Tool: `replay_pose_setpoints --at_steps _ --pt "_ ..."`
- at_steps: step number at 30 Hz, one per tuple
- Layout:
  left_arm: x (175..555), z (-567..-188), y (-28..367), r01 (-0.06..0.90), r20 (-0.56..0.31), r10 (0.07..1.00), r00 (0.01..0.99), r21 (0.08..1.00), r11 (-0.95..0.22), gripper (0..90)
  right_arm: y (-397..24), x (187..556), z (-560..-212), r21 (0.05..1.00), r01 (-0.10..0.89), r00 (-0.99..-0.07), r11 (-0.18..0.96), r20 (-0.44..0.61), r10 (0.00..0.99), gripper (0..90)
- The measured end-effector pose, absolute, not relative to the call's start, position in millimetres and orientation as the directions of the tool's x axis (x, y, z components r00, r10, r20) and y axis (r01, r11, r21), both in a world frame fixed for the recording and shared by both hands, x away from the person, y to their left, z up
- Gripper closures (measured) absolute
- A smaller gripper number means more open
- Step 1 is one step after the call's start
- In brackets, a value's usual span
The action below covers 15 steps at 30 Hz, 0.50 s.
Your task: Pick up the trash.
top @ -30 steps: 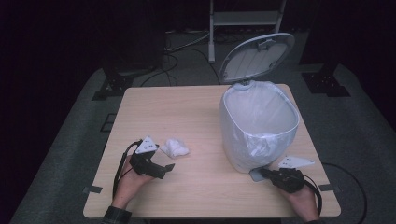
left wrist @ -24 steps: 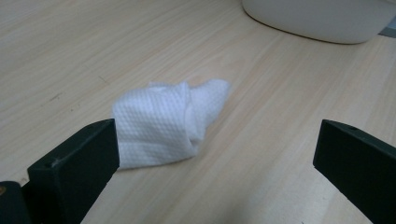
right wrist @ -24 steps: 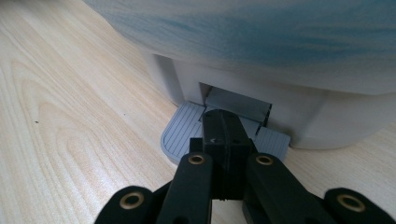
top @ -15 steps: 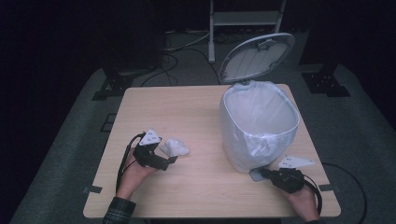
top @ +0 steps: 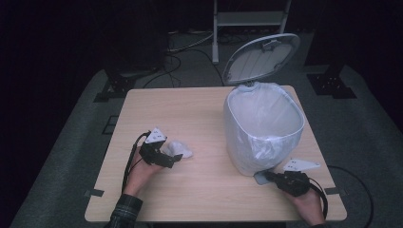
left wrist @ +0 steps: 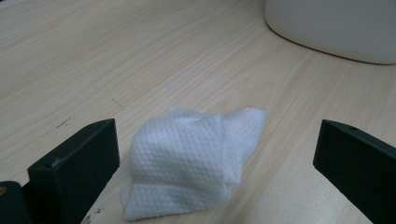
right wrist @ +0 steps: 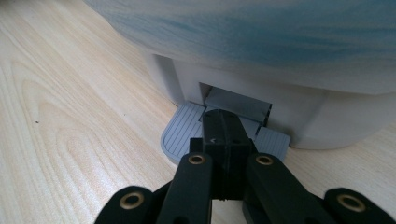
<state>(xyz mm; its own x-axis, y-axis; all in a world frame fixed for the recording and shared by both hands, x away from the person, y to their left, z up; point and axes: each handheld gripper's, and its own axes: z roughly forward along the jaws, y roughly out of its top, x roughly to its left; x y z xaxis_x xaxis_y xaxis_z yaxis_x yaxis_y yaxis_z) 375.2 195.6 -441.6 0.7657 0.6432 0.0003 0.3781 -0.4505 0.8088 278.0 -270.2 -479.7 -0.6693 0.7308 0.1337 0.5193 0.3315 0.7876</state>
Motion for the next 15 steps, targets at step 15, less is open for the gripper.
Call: replay_pose_setpoints --at_steps 15 --pt "389.6 -455.9 186.7 0.397 -0.013 0.654 0.757 0.803 -0.444 0.0 -270.1 278.0 -479.7 0.788 0.518 -0.670 0.333 0.131 0.730 90.0"
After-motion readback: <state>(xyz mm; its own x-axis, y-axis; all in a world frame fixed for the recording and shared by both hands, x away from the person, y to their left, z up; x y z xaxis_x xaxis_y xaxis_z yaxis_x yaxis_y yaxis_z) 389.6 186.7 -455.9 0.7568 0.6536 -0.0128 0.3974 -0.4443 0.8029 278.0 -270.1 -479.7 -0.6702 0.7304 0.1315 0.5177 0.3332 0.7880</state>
